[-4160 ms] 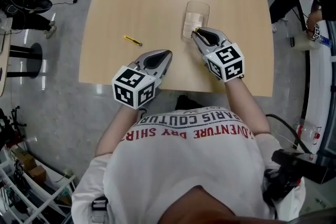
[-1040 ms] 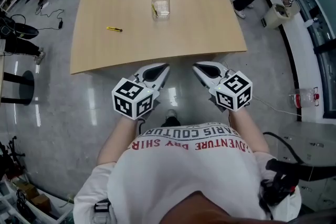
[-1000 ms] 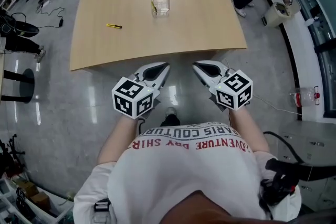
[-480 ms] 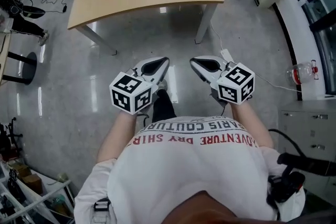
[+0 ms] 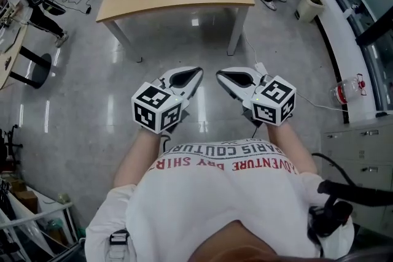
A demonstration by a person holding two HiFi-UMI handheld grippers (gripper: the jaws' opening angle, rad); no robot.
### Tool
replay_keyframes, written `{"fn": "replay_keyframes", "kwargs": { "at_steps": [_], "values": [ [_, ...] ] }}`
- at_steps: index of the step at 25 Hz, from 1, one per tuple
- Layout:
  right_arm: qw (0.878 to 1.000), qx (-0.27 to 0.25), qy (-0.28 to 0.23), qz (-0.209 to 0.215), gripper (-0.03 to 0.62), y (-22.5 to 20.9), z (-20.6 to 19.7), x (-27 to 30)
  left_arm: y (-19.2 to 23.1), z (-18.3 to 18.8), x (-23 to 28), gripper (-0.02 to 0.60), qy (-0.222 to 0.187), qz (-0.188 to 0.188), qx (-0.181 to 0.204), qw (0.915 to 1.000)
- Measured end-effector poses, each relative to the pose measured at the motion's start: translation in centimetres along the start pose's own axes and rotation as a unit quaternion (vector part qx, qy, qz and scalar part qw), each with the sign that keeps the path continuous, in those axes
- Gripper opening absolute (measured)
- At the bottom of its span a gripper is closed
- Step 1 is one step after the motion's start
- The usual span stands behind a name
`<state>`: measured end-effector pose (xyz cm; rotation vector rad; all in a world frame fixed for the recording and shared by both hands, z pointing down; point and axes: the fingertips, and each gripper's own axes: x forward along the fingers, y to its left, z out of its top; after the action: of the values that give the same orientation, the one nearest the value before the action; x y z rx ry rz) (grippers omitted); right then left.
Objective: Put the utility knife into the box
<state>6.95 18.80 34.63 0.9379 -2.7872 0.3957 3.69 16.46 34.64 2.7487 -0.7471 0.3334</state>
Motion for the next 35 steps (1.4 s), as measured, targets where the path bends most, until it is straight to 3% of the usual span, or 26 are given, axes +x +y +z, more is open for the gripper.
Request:
{"fn": "replay_keyframes", "kwargs": {
  "at_steps": [9,16,35],
  "values": [
    [1.0,-0.009,-0.015,-0.02,0.002,9.9,0.2,1.2,-2.4,-1.6,-9.6,0.003,-0.002,-0.013,0.021,0.9997],
    [0.999,-0.02,-0.02,-0.038,0.002,14.9,-1.5,2.6,-3.3,-4.1,-14.4,0.003,0.003,-0.023,0.041,0.9989],
    [0.998,-0.019,-0.017,-0.053,0.002,15.6,-2.2,3.2,-3.0,-5.1,-15.1,0.003,0.007,-0.037,0.039,0.9986]
  ]
}}
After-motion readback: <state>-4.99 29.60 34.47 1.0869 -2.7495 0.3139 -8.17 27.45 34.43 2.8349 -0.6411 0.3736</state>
